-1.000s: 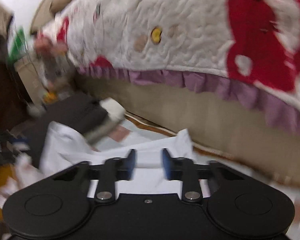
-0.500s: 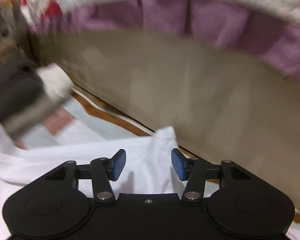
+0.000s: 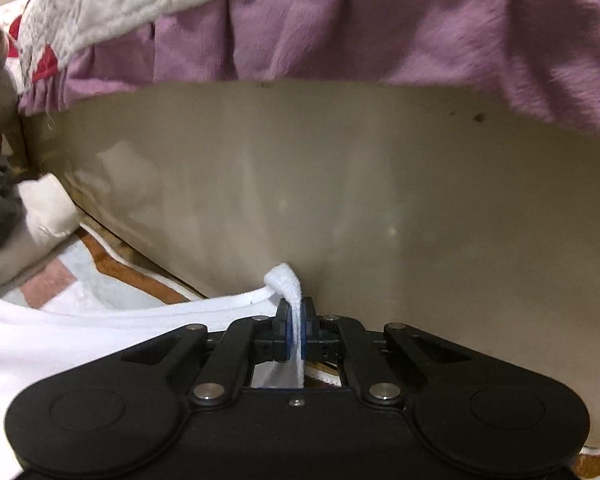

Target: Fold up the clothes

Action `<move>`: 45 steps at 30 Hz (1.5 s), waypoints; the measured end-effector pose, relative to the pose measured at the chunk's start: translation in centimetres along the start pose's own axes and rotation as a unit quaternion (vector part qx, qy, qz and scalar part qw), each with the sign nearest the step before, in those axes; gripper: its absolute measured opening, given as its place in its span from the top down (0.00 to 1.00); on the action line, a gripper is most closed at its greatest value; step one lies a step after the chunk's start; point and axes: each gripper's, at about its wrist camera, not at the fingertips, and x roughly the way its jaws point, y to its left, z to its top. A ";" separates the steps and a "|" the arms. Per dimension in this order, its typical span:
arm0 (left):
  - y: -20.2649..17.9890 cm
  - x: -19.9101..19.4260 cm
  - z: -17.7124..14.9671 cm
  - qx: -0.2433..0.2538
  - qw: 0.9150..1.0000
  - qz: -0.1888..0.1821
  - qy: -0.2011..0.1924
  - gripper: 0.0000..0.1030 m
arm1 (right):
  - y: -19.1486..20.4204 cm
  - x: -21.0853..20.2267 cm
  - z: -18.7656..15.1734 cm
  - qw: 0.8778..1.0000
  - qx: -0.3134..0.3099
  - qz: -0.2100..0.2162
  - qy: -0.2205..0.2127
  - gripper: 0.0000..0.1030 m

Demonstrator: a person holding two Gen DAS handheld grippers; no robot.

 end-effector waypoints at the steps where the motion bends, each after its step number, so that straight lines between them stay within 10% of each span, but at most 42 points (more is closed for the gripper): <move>1: -0.3 0.4 0.2 0.002 1.000 0.007 -0.001 0.52 | -0.1 -0.3 0.2 1.000 0.004 0.003 -0.003 0.97; 11: -0.2 3.2 2.5 0.001 0.988 0.157 0.011 0.42 | -0.5 -2.0 1.2 1.000 0.006 -0.002 -0.016 0.97; 15: 2.4 3.9 1.7 -0.049 0.997 0.046 0.023 0.39 | -0.6 -2.0 1.2 1.000 0.016 0.000 -0.015 0.97; 18: 3.7 3.0 1.9 -0.063 0.998 0.008 0.017 0.92 | -0.8 -2.3 1.1 1.000 0.019 0.006 -0.018 0.97; 20: 4.9 1.5 2.2 -0.104 0.994 0.008 -0.006 0.93 | -1.2 -2.6 1.1 0.999 0.020 0.014 -0.024 0.97; 27: 5.5 1.3 2.6 -0.161 0.982 0.096 0.006 0.91 | -2.1 -0.8 1.2 0.999 0.029 0.023 0.001 0.92; 28: 4.6 1.7 2.7 -0.129 0.984 0.120 0.014 0.86 | -2.0 -0.6 1.2 1.000 0.026 0.011 0.012 0.72; 33: 1.1 1.4 2.8 -0.055 0.972 0.230 0.009 0.53 | -3.2 -2.4 0.2 0.996 0.074 0.010 0.048 0.53; 39: -3.7 -4.2 2.3 -0.030 0.985 0.126 -0.113 0.53 | -3.8 -6.4 -3.9 0.990 0.075 0.073 0.089 0.53; 45: -5.3 -1.6 0.7 -0.050 0.999 -0.017 0.010 0.53 | -1.3 -10.2 -7.2 0.985 0.062 0.116 0.109 0.53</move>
